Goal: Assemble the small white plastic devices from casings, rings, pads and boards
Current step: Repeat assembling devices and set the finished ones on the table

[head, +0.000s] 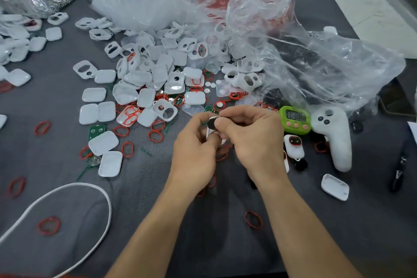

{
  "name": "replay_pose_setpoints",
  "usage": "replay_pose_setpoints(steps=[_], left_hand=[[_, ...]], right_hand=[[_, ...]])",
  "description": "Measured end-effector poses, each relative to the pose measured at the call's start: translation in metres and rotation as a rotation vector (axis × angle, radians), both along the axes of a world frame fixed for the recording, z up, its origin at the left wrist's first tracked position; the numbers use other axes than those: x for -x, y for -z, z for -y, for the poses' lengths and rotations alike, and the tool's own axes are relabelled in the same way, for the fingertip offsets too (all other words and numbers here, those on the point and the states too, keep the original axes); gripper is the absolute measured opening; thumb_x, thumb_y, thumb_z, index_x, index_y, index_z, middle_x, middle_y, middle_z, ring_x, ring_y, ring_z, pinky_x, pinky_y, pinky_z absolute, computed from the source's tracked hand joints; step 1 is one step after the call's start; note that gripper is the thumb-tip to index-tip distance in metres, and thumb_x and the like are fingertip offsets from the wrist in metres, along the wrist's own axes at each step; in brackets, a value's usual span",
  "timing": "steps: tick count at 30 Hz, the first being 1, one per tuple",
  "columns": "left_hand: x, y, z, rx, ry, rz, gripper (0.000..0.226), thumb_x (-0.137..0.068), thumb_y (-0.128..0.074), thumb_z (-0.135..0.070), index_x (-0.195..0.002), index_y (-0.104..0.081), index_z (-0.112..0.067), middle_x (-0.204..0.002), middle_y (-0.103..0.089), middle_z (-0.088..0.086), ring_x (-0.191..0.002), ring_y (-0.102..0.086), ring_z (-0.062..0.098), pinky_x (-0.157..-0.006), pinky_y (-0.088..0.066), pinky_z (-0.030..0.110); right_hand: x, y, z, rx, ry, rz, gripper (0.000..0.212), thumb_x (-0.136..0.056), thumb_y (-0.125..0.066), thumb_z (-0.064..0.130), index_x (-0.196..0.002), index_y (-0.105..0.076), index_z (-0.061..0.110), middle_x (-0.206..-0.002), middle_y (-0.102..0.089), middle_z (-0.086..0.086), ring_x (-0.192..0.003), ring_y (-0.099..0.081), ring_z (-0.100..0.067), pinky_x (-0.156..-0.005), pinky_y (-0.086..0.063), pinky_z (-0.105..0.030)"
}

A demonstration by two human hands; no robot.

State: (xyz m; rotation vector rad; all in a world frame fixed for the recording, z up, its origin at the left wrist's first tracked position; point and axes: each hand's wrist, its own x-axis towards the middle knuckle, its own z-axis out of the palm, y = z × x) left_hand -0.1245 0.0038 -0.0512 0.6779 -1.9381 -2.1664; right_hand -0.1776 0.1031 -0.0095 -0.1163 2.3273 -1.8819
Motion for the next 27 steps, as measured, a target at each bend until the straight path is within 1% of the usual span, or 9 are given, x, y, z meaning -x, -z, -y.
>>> replay_pose_setpoints(steps=[2, 4, 8, 11, 14, 16, 18, 22, 27], left_hand=[[-0.001, -0.001, -0.001, -0.074, 0.01, -0.012, 0.032, -0.083, -0.058, -0.011, -0.103, -0.069, -0.034, -0.073, -0.07, 0.003, -0.068, -0.066, 0.025, -0.082, -0.06, 0.062], [-0.003, -0.003, -0.002, -0.142, 0.015, -0.034, 0.03, -0.083, -0.057, -0.011, -0.104, -0.068, -0.03, -0.078, -0.071, 0.006, -0.068, -0.065, 0.024, -0.077, -0.059, 0.054], [-0.005, -0.006, -0.004, -0.235, -0.005, -0.069, 0.019, -0.096, -0.055, -0.007, -0.11, -0.063, -0.018, -0.076, -0.069, 0.0, -0.065, -0.067, 0.017, -0.068, -0.058, 0.031], [-0.006, -0.008, -0.006, -0.235, -0.022, -0.055, 0.022, -0.1, -0.049, 0.002, -0.111, -0.059, -0.014, -0.07, -0.068, -0.005, -0.061, -0.065, 0.013, -0.071, -0.06, 0.038], [-0.006, -0.01, -0.008, -0.207, -0.052, -0.027, 0.024, -0.098, -0.051, 0.001, -0.112, -0.06, -0.016, -0.074, -0.069, 0.004, -0.068, -0.063, 0.022, -0.081, -0.055, 0.054], [-0.006, -0.011, -0.009, -0.203, -0.083, -0.021, 0.023, -0.098, -0.053, 0.001, -0.109, -0.061, -0.017, -0.081, -0.07, 0.017, -0.074, -0.061, 0.028, -0.076, -0.052, 0.052], [-0.007, -0.013, -0.011, -0.216, -0.115, -0.02, 0.022, -0.097, -0.053, 0.003, -0.106, -0.059, -0.016, -0.081, -0.072, 0.02, -0.071, -0.062, 0.026, -0.068, -0.05, 0.041], [-0.01, -0.015, -0.015, -0.262, -0.161, -0.036, 0.021, -0.096, -0.051, 0.007, -0.1, -0.057, -0.013, -0.06, -0.066, 0.001, -0.047, -0.054, 0.01, -0.043, -0.041, 0.021], [-0.013, -0.017, -0.02, -0.276, -0.21, -0.033, 0.019, -0.098, -0.051, 0.007, -0.102, -0.056, -0.01, -0.056, -0.062, -0.005, -0.041, -0.052, 0.005, -0.036, -0.038, 0.017]], right_hand=[[-0.001, 0.0, 0.001, -0.063, 0.028, -0.057, 0.019, -0.076, -0.084, 0.009, -0.072, -0.078, 0.026, -0.066, -0.075, 0.009, -0.058, -0.071, -0.01, -0.058, -0.054, -0.022], [-0.002, 0.0, 0.002, -0.097, 0.04, -0.086, 0.013, -0.078, -0.084, 0.013, -0.075, -0.08, 0.024, -0.065, -0.074, 0.014, -0.057, -0.068, -0.002, -0.056, -0.048, -0.014], [0.001, 0.002, 0.002, -0.143, 0.068, -0.088, 0.009, -0.082, -0.081, 0.016, -0.076, -0.08, 0.024, -0.061, -0.07, 0.016, -0.055, -0.061, -0.003, -0.059, -0.046, -0.018], [0.003, 0.001, 0.001, -0.191, 0.059, -0.1, 0.015, -0.083, -0.08, 0.016, -0.073, -0.078, 0.027, -0.063, -0.07, 0.016, -0.057, -0.061, -0.003, -0.062, -0.045, -0.019], [0.0, 0.002, 0.005, -0.264, 0.069, -0.132, 0.017, -0.083, -0.079, 0.019, -0.068, -0.075, 0.028, -0.063, -0.069, 0.018, -0.06, -0.063, -0.003, -0.058, -0.044, -0.017], [-0.005, 0.002, 0.008, -0.338, 0.095, -0.18, 0.021, -0.082, -0.08, 0.023, -0.065, -0.071, 0.03, -0.061, -0.067, 0.018, -0.067, -0.064, -0.002, -0.057, -0.044, -0.016], [-0.008, 0.002, 0.011, -0.381, 0.107, -0.225, 0.022, -0.082, -0.081, 0.023, -0.064, -0.069, 0.03, -0.056, -0.063, 0.02, -0.071, -0.063, 0.001, -0.06, -0.045, -0.016], [-0.011, 0.002, 0.014, -0.435, 0.11, -0.26, 0.019, -0.08, -0.081, 0.025, -0.064, -0.07, 0.024, -0.057, -0.064, 0.017, -0.068, -0.063, -0.006, -0.061, -0.045, -0.019], [-0.011, 0.0, 0.014, -0.478, 0.105, -0.236, 0.019, -0.078, -0.08, 0.027, -0.062, -0.069, 0.024, -0.058, -0.066, 0.014, -0.064, -0.062, -0.009, -0.061, -0.043, -0.021]])
